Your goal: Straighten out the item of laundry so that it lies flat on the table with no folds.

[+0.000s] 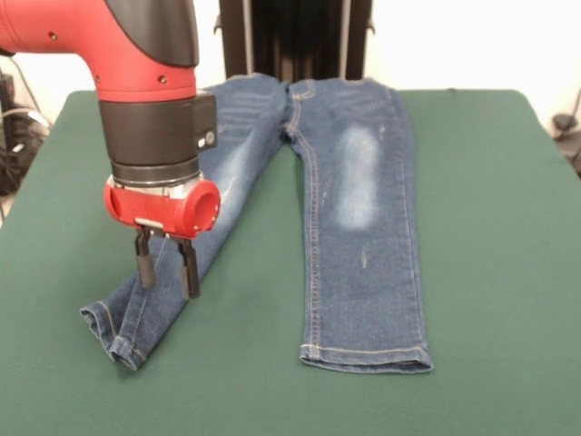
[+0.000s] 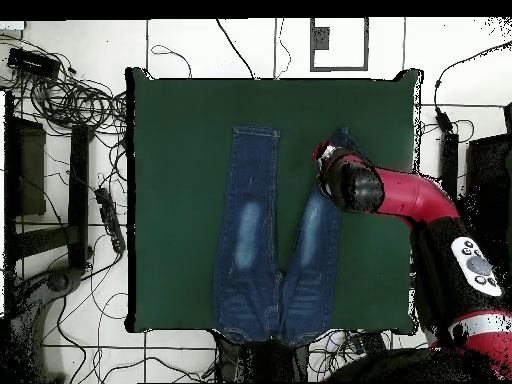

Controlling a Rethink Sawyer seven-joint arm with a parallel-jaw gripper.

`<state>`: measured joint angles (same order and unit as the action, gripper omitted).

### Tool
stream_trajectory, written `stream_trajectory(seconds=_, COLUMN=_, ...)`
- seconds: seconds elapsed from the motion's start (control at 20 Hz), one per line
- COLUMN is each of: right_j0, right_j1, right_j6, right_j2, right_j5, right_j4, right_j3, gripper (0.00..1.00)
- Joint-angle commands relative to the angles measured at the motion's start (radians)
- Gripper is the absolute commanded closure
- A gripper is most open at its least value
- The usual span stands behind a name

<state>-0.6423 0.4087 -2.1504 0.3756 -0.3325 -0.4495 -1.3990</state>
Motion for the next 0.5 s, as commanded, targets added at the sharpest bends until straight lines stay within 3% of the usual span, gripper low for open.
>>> stream_trajectory(seconds=0.05, right_j0=0.044, right_j1=-0.042, right_j6=0.007, right_j2=0.041, right_j5=-0.008, right_j4=-0.002, right_j3=0.013, gripper=0.0)
stream_trajectory(seconds=0.5, right_j0=0.036, right_j1=-0.104, right_j6=0.04, right_j2=0.066, right_j5=-0.014, right_j4=-0.007, right_j3=0.089, gripper=0.0)
